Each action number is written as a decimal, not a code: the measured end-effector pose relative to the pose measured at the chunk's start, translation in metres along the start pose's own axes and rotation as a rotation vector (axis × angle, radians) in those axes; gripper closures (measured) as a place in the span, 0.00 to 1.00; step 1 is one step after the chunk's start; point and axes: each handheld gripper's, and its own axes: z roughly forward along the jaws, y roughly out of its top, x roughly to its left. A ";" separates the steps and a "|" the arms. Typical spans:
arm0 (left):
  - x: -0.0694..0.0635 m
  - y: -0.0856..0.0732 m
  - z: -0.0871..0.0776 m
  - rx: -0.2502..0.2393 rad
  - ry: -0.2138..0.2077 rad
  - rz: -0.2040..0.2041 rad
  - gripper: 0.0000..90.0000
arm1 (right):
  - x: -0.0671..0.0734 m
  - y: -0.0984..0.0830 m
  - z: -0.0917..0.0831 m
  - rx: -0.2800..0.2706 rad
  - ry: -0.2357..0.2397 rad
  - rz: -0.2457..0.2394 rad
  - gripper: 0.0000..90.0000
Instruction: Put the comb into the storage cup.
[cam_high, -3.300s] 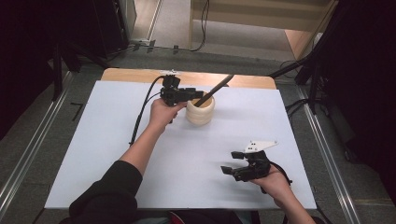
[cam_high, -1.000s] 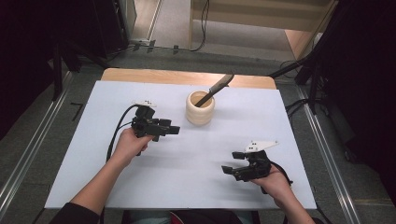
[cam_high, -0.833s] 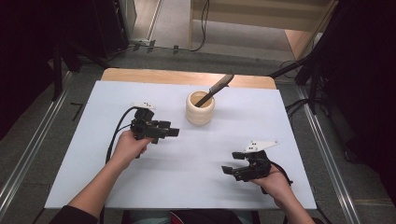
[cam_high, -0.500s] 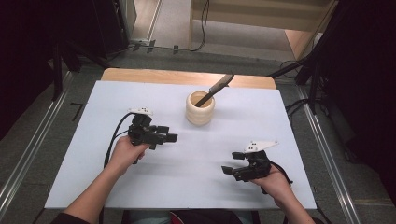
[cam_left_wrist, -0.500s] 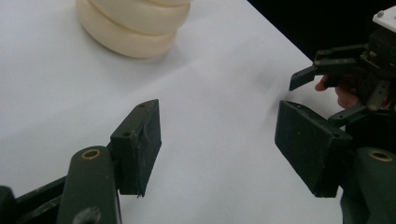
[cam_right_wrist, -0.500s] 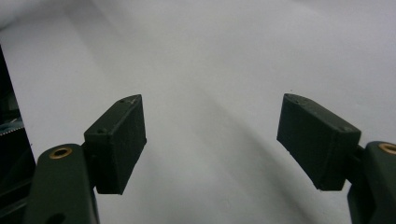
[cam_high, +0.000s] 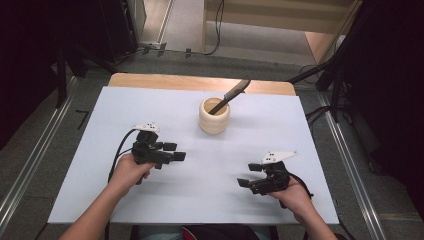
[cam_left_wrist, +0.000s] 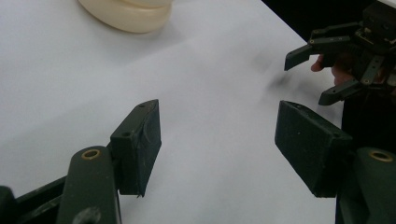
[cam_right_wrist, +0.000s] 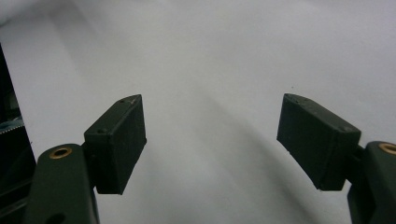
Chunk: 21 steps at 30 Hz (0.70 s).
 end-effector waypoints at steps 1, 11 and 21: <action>0.000 -0.001 -0.001 0.003 0.001 0.003 0.36 | 0.000 0.000 0.000 -0.001 0.001 0.000 0.24; -0.002 -0.012 -0.008 0.015 0.021 0.006 0.36 | -0.002 0.000 0.000 0.001 -0.001 0.007 0.24; -0.005 -0.025 -0.019 0.025 0.036 0.000 0.36 | -0.002 0.000 0.000 -0.001 -0.005 0.002 0.24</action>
